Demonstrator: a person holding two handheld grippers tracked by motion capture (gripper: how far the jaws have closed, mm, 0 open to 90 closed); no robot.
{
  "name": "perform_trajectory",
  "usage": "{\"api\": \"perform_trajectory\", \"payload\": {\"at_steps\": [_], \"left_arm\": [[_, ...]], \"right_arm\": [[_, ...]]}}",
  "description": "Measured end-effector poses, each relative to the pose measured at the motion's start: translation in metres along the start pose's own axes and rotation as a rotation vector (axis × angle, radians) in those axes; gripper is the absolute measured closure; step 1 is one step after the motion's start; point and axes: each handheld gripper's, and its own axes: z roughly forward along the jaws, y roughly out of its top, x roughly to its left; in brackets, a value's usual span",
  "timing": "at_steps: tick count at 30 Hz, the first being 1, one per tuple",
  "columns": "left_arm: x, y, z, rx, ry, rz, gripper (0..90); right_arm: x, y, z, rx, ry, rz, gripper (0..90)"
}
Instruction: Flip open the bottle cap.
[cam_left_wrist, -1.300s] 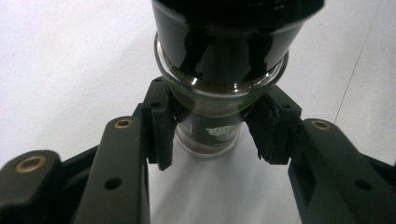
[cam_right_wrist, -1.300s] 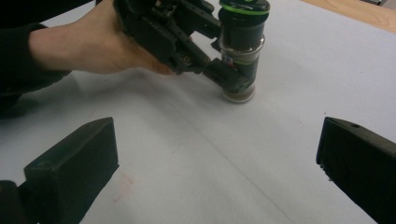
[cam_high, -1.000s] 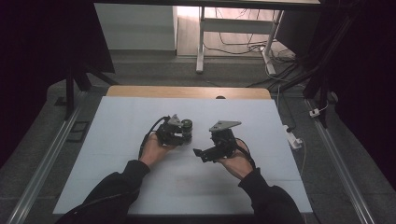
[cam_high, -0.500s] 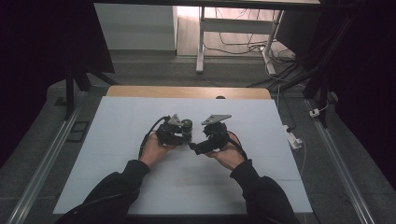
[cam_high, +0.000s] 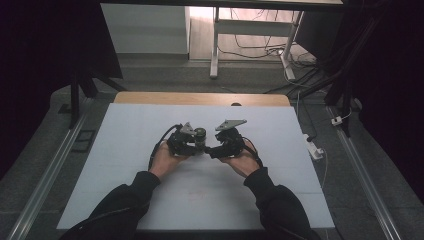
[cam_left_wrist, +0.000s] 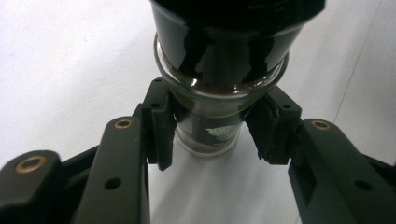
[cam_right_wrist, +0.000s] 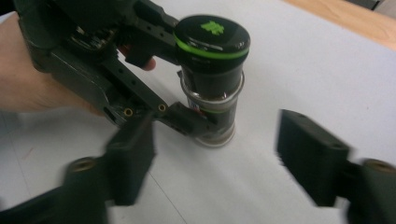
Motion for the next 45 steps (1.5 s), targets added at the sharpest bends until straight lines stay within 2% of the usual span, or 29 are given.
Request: {"api": "perform_trajectory", "payload": {"at_steps": [3, 4, 5, 8, 9, 10, 11, 23, 35, 45], "left_arm": [[0.0, 0.0, 0.0, 0.001, 0.0, 0.0, 53.6], [0.0, 0.0, 0.0, 0.001, 0.0, 0.0, 53.6], [0.0, 0.0, 0.0, 0.001, 0.0, 0.0, 53.6], [0.0, 0.0, 0.0, 0.002, 0.0, 0.0, 53.6], [0.0, 0.0, 0.0, 0.002, 0.0, 0.0, 53.6], [0.0, 0.0, 0.0, 0.002, 0.001, -0.001, 53.5], [0.0, 0.0, 0.0, 0.002, 0.001, -0.001, 53.5], [0.0, 0.0, 0.0, 0.003, 0.001, -0.003, 53.6], [0.0, 0.0, 0.0, 0.003, 0.001, -0.003, 53.6], [0.0, 0.0, 0.0, 0.005, 0.002, 0.0, 53.6]], "right_arm": [[0.001, 0.003, -0.001, -0.004, 0.034, -0.001, 57.5], [0.001, 0.003, -0.001, -0.004, 0.034, -0.001, 57.5], [0.001, 0.005, 0.001, 0.002, 0.062, 0.003, 67.5], [0.002, 0.007, 0.005, 0.021, 0.07, -0.016, 80.7], [0.002, 0.007, 0.005, 0.021, 0.07, -0.016, 80.7], [0.003, 0.008, 0.008, 0.028, 0.077, -0.028, 87.9], [0.004, 0.008, 0.01, 0.027, 0.08, -0.034, 90.0], [0.003, 0.009, 0.021, 0.037, 0.094, -0.006, 90.0], [0.005, 0.013, 0.016, 0.007, 0.096, -0.004, 90.0], [0.004, 0.014, 0.013, 0.008, 0.099, -0.002, 90.0]]}}
